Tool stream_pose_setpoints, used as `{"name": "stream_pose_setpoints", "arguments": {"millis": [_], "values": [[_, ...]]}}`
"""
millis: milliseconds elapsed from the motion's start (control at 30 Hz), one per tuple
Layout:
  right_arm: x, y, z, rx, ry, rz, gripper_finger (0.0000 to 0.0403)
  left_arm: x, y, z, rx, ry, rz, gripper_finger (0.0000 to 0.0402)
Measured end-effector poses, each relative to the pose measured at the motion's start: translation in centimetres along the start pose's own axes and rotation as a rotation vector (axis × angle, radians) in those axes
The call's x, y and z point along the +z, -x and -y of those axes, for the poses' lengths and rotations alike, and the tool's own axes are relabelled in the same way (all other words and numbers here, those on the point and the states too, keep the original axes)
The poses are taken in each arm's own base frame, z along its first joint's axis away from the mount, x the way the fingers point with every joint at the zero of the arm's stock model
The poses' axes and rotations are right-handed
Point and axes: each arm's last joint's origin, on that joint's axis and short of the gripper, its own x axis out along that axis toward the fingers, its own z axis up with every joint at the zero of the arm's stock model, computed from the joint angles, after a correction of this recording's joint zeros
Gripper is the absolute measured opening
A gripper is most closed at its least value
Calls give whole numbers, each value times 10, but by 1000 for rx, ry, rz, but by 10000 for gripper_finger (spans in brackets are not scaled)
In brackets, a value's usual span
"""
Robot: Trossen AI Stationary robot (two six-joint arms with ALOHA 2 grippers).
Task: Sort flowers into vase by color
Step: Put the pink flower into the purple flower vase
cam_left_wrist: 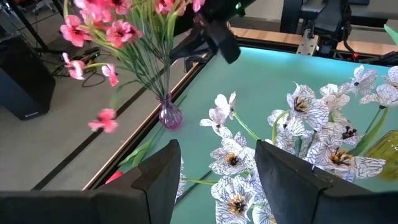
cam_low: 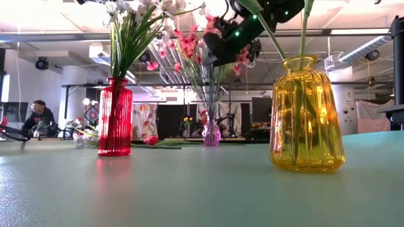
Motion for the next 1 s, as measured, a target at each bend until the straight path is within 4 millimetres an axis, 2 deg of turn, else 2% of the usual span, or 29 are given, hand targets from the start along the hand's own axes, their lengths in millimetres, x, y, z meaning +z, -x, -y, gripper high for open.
{"name": "stream_pose_setpoints", "arguments": {"millis": [167,267,333,567,667,1000], "values": [[5,6,0,3,-4,19,244,0,0,0,0,0,0,193],[8,8,1,2,-11,37,225,0,0,0,0,0,0,193],[8,8,1,2,-20,38,200,0,0,0,3,0,1,193],[9,8,2,-1,3,49,67,0,0,-1,21,0,6,193],[10,8,2,-2,10,63,23,0,0,-1,22,0,7,193],[10,6,11,-23,6,68,16,0,0,-1,22,0,7,193]]}}
